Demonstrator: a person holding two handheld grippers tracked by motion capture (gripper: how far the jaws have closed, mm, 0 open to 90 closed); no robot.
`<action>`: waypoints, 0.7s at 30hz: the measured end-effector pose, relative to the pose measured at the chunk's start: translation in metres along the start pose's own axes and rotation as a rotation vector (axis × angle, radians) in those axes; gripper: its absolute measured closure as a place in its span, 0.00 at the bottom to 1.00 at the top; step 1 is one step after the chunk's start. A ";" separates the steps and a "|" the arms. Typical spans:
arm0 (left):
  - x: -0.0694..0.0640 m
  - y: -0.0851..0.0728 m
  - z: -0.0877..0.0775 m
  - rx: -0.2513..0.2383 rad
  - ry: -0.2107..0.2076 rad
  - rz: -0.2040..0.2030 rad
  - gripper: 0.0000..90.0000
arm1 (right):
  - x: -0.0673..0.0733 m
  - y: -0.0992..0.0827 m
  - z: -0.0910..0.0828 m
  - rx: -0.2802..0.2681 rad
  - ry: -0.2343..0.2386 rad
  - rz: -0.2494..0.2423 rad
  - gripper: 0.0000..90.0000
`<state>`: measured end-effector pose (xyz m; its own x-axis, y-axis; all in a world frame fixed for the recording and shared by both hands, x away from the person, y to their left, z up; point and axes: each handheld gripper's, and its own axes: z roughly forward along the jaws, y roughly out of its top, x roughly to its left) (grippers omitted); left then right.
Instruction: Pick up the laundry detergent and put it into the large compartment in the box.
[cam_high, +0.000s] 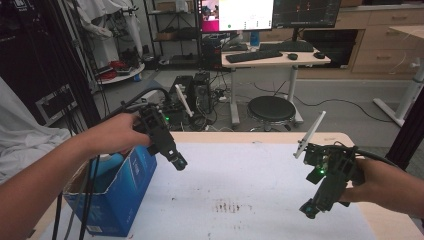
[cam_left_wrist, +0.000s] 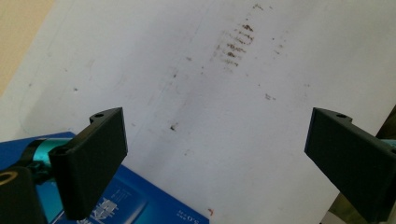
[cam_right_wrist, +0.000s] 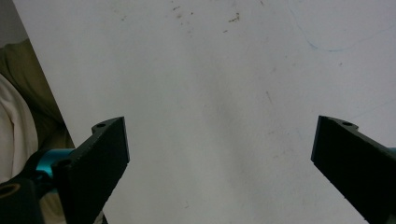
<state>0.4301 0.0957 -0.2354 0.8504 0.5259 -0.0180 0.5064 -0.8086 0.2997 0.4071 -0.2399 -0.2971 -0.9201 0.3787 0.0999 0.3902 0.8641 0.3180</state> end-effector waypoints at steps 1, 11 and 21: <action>-0.001 0.003 0.002 0.001 0.009 0.013 0.07 | 0.000 0.000 0.000 -0.002 -0.001 0.002 0.04; -0.001 0.026 0.020 0.013 0.027 0.021 0.07 | -0.005 -0.002 0.001 -0.010 0.004 -0.002 0.04; 0.000 0.041 0.033 0.021 0.001 0.067 0.06 | -0.009 -0.005 0.001 -0.019 0.007 0.004 0.04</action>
<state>0.4554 0.0536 -0.2543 0.8825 0.4703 0.0028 0.4508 -0.8475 0.2803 0.4139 -0.2475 -0.3001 -0.9188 0.3798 0.1075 0.3932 0.8560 0.3357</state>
